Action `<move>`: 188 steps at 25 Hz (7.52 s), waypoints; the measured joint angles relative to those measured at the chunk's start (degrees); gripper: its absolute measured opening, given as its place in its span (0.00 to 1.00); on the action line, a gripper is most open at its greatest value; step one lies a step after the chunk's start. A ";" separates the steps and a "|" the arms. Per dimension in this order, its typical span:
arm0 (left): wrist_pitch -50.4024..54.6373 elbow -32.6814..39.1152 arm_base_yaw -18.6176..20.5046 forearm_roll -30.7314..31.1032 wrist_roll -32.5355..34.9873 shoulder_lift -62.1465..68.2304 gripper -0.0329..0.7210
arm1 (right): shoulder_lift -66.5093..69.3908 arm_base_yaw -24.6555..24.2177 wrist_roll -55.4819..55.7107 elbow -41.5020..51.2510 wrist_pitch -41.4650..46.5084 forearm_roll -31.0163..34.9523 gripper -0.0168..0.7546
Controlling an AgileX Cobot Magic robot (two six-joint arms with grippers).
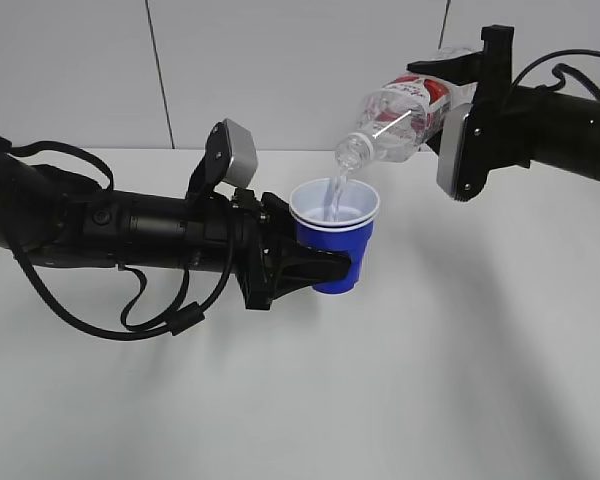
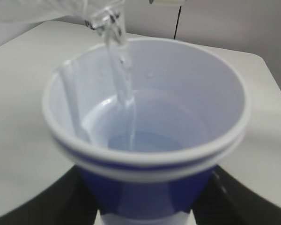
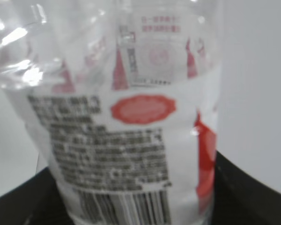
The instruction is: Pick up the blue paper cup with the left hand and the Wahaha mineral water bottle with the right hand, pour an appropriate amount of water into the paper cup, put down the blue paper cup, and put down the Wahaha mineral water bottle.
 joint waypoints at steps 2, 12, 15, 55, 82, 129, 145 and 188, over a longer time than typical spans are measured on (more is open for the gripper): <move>0.00 0.00 0.00 0.00 0.00 0.00 0.60 | 0.00 0.00 -0.36 0.00 0.00 0.22 0.65; 0.00 0.00 0.00 0.10 0.00 0.00 0.60 | 0.00 0.00 -0.59 -0.02 0.00 0.71 0.65; 0.00 0.00 0.00 0.10 0.00 0.00 0.60 | 0.00 0.00 -0.59 -0.02 0.00 0.71 0.65; 0.42 0.00 0.00 0.10 0.00 0.00 0.60 | 0.00 0.00 -2.38 -0.23 -0.34 0.80 0.65; 4.04 0.00 0.00 -11.55 6.87 0.02 0.60 | 0.00 0.00 40.25 -0.23 -4.60 1.69 0.65; 2.93 16.96 9.07 -55.26 34.64 -6.81 0.48 | 0.00 0.00 68.04 3.94 0.67 6.46 0.65; -5.17 17.29 9.09 -62.77 39.22 0.98 0.48 | 0.00 0.00 68.04 3.94 0.94 6.46 0.65; -9.35 14.33 9.09 -65.59 39.36 13.86 0.58 | 0.00 0.00 68.68 3.94 4.07 3.74 0.65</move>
